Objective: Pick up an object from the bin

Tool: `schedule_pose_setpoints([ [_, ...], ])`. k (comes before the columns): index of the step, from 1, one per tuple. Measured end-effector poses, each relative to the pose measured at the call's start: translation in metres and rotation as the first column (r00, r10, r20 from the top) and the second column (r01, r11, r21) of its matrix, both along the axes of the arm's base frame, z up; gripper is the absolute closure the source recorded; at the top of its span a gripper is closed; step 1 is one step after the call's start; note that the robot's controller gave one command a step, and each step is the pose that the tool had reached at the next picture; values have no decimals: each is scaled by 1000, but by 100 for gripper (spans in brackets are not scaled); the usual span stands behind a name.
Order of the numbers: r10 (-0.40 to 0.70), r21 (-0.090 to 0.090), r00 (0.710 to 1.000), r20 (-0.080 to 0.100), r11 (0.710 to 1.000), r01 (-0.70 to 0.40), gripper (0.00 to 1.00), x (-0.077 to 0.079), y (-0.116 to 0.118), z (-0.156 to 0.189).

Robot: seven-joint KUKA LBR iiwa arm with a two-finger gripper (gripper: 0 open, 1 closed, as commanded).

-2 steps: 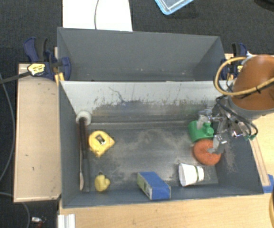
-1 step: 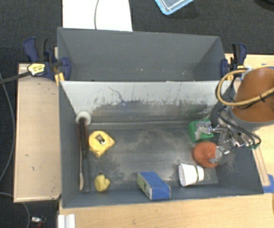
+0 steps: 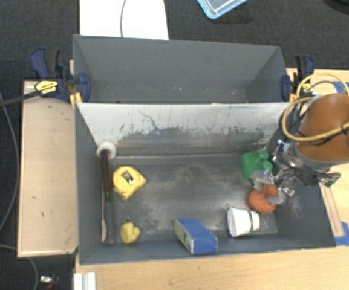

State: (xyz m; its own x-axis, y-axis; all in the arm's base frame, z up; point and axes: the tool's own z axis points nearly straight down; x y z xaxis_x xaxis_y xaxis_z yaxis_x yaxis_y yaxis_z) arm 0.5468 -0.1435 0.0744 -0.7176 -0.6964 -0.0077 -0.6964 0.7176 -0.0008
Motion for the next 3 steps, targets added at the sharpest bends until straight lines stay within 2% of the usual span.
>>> schedule_pose_setpoints([
  [1,0,0,1000,0,1000,0,100,0,0,0],
  [2,72,-1,997,-3,997,-72,100,-7,4,71],
  [3,89,0,996,2,996,-89,100,-26,-3,109],
])
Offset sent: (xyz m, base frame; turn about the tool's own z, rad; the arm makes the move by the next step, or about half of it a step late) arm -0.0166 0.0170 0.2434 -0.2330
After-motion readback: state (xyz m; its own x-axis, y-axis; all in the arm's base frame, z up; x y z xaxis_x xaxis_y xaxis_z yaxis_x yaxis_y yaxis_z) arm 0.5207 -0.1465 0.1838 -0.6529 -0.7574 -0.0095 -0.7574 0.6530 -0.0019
